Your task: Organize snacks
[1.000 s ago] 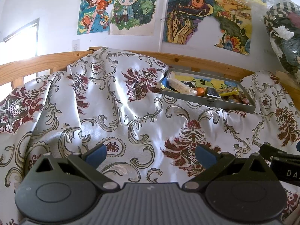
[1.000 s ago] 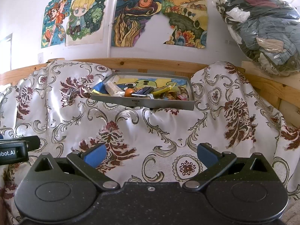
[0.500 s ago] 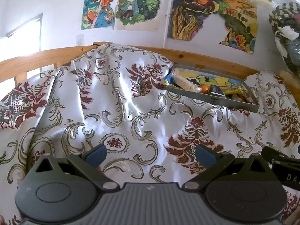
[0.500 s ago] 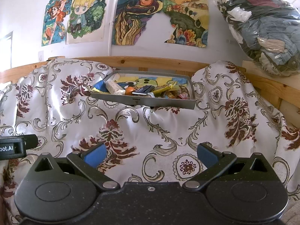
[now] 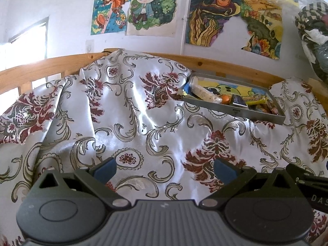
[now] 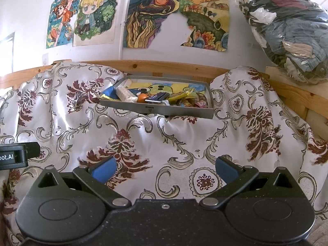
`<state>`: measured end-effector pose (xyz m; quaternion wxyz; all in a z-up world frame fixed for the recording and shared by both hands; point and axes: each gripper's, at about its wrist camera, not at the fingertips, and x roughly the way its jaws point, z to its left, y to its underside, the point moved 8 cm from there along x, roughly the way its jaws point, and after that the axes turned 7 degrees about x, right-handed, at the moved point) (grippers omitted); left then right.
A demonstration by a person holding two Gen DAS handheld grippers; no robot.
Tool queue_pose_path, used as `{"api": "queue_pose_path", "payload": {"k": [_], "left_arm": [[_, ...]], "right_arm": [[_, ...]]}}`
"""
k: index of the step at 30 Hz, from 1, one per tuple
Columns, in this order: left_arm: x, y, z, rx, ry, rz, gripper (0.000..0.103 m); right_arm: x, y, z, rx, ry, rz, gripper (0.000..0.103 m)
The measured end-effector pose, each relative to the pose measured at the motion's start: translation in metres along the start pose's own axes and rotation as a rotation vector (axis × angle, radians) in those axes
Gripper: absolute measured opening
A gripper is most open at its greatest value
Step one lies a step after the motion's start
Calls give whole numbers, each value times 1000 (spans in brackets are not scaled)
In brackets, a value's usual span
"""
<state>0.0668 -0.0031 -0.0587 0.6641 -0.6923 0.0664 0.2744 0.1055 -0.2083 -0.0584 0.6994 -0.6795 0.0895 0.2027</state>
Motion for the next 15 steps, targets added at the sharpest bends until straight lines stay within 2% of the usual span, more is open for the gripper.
{"api": "queue_pose_path", "payload": {"k": [15], "left_arm": [[2, 4, 3, -18, -15, 15, 103]], "right_arm": [[1, 1, 1, -4, 1, 4, 102]]}}
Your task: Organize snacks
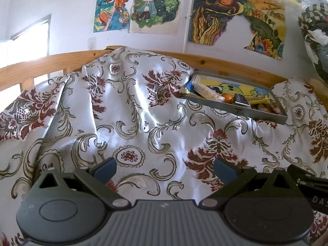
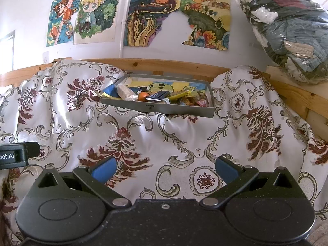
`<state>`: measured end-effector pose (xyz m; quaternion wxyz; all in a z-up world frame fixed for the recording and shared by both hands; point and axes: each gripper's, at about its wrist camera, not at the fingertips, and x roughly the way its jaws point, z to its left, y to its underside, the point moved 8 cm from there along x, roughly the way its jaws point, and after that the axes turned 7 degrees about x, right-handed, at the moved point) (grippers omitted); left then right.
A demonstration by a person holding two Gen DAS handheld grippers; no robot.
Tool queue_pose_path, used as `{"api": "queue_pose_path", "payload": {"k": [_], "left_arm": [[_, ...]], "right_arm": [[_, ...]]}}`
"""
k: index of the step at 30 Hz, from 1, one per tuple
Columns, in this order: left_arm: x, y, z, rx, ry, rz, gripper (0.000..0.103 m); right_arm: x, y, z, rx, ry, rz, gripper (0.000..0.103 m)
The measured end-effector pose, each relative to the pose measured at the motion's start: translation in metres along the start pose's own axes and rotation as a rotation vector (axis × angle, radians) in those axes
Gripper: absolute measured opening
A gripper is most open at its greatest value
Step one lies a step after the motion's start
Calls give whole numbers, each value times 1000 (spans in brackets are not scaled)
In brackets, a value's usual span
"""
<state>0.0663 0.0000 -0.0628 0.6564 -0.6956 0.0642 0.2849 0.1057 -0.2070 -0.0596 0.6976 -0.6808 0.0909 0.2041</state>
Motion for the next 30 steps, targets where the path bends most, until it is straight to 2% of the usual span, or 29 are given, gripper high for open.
{"api": "queue_pose_path", "payload": {"k": [30], "left_arm": [[-2, 0, -1, 11, -14, -6, 103]], "right_arm": [[1, 1, 1, -4, 1, 6, 102]]}}
